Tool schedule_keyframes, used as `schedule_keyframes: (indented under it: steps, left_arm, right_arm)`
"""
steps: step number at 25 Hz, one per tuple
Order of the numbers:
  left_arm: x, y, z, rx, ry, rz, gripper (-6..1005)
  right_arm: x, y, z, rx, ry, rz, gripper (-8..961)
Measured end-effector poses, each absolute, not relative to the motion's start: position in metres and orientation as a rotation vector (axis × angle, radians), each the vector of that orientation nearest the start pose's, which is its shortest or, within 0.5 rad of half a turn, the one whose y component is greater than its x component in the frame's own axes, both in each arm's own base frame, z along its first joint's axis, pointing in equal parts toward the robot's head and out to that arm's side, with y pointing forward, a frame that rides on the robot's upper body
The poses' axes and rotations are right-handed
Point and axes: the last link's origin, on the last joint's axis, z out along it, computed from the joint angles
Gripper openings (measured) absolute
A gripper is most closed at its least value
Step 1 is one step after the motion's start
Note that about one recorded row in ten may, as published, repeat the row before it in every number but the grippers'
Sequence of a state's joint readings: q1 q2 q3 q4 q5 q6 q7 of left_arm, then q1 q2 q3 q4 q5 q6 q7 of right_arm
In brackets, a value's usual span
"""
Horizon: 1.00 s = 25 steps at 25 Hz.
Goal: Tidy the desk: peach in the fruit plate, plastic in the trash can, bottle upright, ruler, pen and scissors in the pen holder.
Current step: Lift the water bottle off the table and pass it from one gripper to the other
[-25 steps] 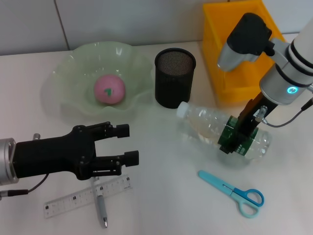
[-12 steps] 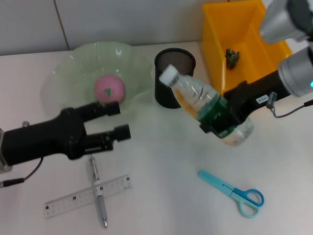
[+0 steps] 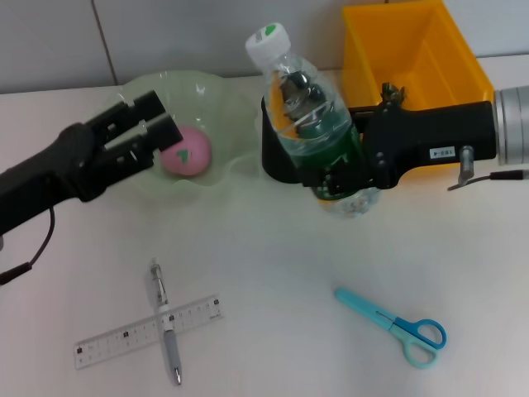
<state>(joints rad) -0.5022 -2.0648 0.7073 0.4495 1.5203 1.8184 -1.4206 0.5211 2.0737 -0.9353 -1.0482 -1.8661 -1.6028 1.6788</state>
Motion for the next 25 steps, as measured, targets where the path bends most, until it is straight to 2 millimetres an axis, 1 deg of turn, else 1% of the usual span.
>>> schedule_keyframes:
  steps: [5,7,13,19,25]
  left_arm:
    - [-0.226,0.309,0.020,-2.454,-0.754,-1.579,835]
    - [-0.224,0.309,0.019,-2.454,-0.755,-1.584,835]
    - [-0.217,0.310,0.014,-2.476,-0.738,-1.620,835]
    - [-0.210,0.309,0.011,-2.479,-0.651,-1.650,835]
    - [-0.206,0.306,0.008,-2.510,-0.562,-1.644,835]
  right_arm:
    - [0.185,0.336,0.027,-2.856,0.323,0.877,772]
    - [0.183,0.334,0.025,-2.870,0.298,0.910,772]
    - [0.178,0.333,0.015,-2.908,0.279,0.936,772]
    - [0.173,0.334,0.006,-2.936,0.284,0.947,773]
    - [0.170,0.336,-0.002,-2.964,0.306,0.946,773]
